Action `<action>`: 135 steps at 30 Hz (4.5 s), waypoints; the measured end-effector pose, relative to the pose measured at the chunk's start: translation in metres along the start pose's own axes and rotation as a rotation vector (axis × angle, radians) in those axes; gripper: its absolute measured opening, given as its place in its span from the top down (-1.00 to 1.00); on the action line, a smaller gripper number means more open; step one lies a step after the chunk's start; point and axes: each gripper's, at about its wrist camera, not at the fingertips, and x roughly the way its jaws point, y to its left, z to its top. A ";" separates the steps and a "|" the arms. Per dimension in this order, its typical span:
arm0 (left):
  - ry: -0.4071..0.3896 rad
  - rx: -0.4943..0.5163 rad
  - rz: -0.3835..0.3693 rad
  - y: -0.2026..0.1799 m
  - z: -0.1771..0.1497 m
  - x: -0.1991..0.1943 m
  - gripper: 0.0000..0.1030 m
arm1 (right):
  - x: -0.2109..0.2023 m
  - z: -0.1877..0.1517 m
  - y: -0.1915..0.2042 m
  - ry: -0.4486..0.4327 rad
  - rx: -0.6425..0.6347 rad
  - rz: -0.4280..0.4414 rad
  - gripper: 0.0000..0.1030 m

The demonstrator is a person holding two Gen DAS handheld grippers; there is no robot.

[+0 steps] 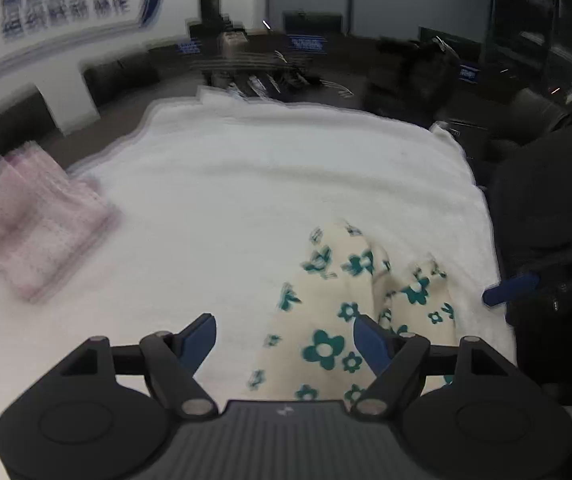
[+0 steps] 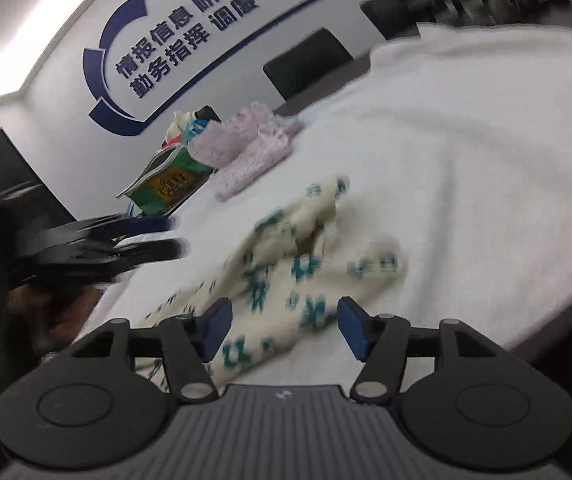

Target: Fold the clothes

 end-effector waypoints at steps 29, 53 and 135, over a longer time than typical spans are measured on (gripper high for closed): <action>-0.140 -0.411 0.515 0.089 0.025 0.006 0.68 | 0.208 0.156 0.087 0.022 -0.437 -0.096 0.76; -0.150 -0.635 0.624 0.061 -0.221 -0.165 0.10 | 0.170 -0.031 0.158 0.479 -0.208 0.389 -0.14; -0.268 -0.755 0.654 -0.066 -0.216 -0.172 -0.16 | 0.232 0.072 0.186 0.297 -0.760 0.176 -0.16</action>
